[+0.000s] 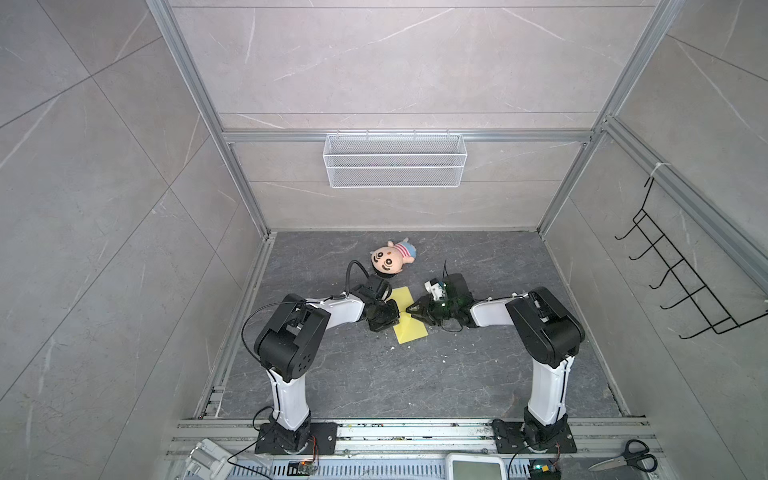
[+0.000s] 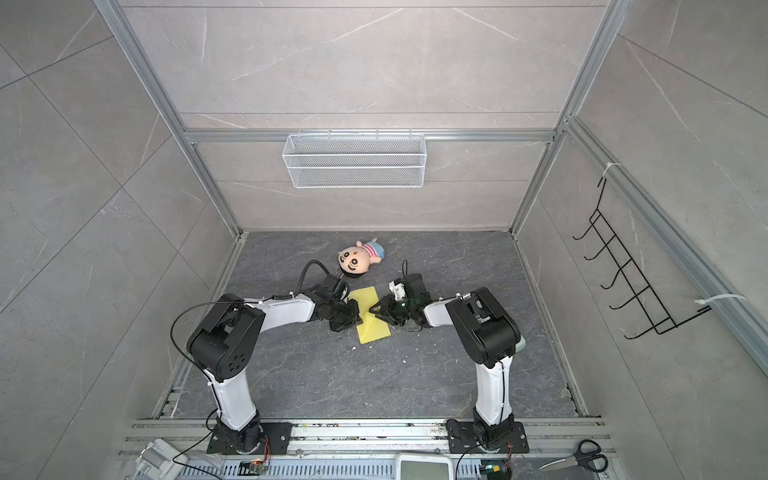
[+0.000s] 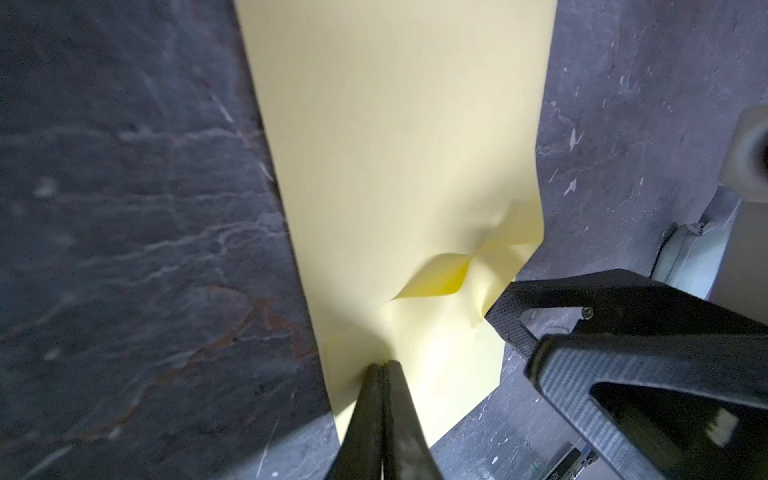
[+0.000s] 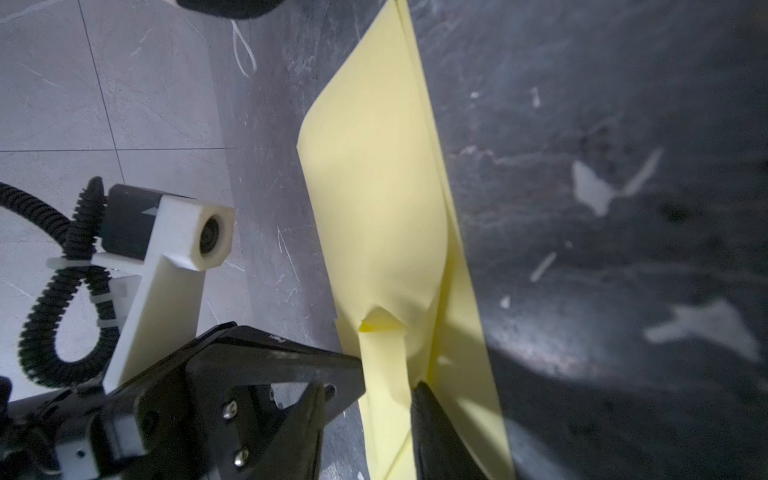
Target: Fold a paper plane with a square sheet of paper (pick it up from the middle)
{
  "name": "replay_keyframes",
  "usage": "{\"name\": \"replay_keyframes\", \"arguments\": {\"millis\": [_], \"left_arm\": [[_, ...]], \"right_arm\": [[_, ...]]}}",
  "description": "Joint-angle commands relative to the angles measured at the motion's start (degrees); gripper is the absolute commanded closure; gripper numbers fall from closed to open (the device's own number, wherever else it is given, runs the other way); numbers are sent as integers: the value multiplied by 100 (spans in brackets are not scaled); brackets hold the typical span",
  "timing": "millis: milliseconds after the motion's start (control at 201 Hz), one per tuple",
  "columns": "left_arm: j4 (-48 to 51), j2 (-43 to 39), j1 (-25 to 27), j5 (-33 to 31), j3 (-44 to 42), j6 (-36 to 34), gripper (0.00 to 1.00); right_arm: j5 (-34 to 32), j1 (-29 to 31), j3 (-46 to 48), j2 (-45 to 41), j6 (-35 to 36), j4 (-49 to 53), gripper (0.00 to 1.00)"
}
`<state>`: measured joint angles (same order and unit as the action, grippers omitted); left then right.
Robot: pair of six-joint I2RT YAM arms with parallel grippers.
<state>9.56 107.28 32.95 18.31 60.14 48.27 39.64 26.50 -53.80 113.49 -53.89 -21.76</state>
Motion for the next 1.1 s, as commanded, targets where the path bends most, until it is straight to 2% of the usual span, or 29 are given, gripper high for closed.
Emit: {"name": "replay_keyframes", "arguments": {"millis": [0,274,528,702,1090], "left_arm": [[717,157,-34,-427,-229,-10,95],[349,113,-225,-139,-560,146,94],[-65,240,-419,323,-809,334,95],[-157,232,-492,418,-881,383,94],[-121,136,-525,466,-821,340,94]], "right_arm": [[-276,27,165,-80,-114,28,61],[-675,-42,196,-113,-54,302,63],[-98,-14,122,169,-230,-82,66],[318,46,176,100,-294,-391,68],[317,146,-22,214,42,22,74]]}}
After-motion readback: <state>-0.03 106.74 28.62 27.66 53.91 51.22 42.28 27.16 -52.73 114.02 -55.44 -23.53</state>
